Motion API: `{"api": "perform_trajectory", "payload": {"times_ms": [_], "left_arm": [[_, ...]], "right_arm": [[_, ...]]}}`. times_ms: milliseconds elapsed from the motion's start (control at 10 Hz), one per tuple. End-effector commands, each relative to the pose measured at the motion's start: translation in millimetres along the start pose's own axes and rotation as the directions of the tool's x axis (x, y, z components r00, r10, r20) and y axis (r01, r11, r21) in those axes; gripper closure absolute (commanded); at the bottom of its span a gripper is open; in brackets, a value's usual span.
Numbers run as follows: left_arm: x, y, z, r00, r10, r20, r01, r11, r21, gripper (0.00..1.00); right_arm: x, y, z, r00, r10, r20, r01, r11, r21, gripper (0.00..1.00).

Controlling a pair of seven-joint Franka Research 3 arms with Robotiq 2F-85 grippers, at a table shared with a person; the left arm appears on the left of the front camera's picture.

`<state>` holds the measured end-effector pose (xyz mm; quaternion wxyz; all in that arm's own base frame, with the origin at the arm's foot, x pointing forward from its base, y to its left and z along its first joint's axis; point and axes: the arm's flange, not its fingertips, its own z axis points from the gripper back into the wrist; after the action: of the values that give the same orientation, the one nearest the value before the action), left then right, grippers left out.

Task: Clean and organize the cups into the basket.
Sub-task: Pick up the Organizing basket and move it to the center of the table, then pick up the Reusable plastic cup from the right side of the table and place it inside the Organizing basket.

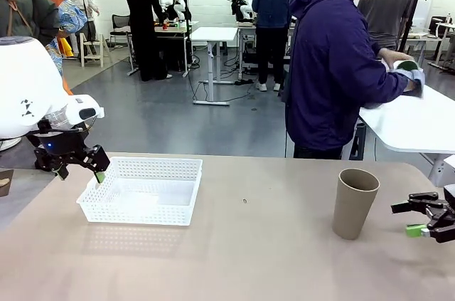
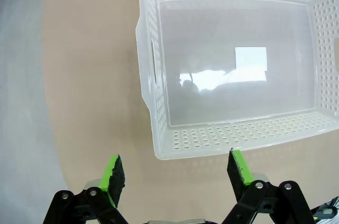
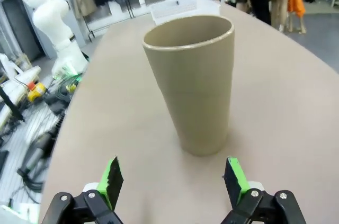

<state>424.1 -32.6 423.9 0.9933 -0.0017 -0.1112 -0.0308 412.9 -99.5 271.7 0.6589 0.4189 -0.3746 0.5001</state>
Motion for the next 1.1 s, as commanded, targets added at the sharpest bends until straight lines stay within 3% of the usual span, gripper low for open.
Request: {"api": "perform_trajectory", "payload": {"times_ms": [0,200,1000], "left_arm": [[5,6,-10,0.998,-0.058,0.021,0.059,0.998,-0.031,0.0],[10,9,-17,0.998,-0.067,0.017,0.067,0.998,-0.018,0.0],[26,6,-70,0.998,-0.051,-0.025,0.053,0.995,0.081,0.0]], "right_arm": [[2,1,-25,0.984,0.175,-0.025,-0.177,0.972,-0.154,0.0],[2,-5,-37,0.976,0.219,0.024,-0.21,0.959,-0.188,0.0],[15,-25,-77,0.971,0.184,0.151,-0.175,0.982,-0.071,0.0]]}}
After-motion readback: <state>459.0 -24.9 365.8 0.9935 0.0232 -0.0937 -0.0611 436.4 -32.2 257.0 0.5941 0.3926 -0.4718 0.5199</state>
